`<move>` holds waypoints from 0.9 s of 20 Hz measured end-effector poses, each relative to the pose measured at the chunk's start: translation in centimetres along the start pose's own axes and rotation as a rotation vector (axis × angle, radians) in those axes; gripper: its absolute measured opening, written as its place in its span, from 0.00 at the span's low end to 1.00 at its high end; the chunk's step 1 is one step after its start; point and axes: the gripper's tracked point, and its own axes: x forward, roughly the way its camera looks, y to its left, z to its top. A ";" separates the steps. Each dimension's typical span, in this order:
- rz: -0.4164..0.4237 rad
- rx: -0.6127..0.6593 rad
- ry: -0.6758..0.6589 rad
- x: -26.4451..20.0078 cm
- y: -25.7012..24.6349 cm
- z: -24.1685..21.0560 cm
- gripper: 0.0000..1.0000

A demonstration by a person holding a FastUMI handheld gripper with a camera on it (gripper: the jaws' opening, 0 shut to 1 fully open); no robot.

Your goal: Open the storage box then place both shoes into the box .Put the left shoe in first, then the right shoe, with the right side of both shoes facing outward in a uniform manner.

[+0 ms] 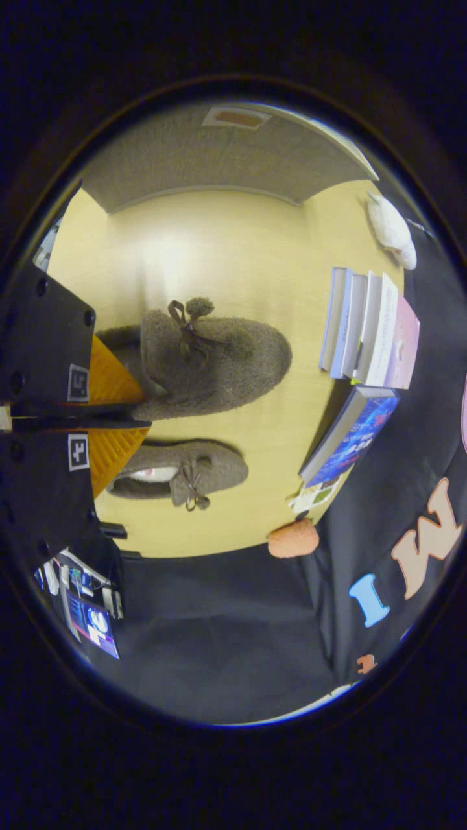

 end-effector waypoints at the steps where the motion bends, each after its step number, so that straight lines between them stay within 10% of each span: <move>1: -0.023 0.004 -0.005 -0.8 -0.7 0.3 0.04; 11: -0.111 0.076 -0.110 -12.3 -3.4 5.4 0.04; 18: 0.128 0.114 -0.198 -21.3 6.3 9.6 0.04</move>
